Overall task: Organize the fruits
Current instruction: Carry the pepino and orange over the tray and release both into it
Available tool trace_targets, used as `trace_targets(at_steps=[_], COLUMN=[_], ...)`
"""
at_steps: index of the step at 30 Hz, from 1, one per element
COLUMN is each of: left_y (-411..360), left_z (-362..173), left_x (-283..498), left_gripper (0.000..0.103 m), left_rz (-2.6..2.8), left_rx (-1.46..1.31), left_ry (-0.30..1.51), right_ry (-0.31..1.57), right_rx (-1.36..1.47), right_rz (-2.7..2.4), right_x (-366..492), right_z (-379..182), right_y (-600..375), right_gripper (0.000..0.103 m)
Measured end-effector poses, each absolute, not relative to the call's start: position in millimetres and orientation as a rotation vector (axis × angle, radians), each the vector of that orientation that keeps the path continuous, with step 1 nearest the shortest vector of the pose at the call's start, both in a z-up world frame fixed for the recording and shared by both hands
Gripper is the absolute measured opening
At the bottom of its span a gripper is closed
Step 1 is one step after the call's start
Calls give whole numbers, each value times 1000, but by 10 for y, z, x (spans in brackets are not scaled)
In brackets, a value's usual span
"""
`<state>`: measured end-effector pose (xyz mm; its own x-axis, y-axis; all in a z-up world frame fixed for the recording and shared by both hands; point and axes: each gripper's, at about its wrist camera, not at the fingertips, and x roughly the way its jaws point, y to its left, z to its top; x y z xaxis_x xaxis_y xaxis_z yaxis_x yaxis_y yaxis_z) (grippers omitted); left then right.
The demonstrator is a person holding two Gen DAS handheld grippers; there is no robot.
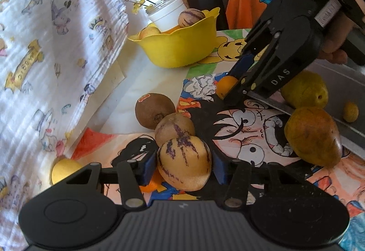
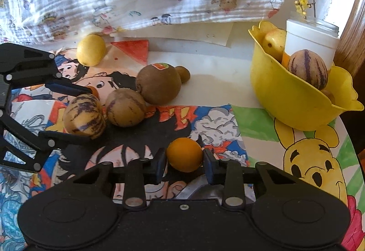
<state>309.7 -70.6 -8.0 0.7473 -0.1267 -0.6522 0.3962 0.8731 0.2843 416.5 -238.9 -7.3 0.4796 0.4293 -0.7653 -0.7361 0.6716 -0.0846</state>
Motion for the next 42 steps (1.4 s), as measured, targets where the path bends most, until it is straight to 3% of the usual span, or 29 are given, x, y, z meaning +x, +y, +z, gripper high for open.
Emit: trace_targets(at_steps=[13, 26, 42], left_y=[-597, -936, -1512], left_z=[116, 327, 57], left_x=[3080, 3433, 3866], left_gripper=[55, 56, 56], left_rz=[-304, -385, -486], left_rx=[214, 62, 8], left_ry=[693, 629, 751], right_ry=[743, 680, 680], right_rx=[-387, -246, -249], right_rz=[740, 524, 409], right_x=[3889, 3617, 3309], right_z=[57, 246, -29], right_y=[-2508, -3365, -3682], right_gripper=[36, 36, 36])
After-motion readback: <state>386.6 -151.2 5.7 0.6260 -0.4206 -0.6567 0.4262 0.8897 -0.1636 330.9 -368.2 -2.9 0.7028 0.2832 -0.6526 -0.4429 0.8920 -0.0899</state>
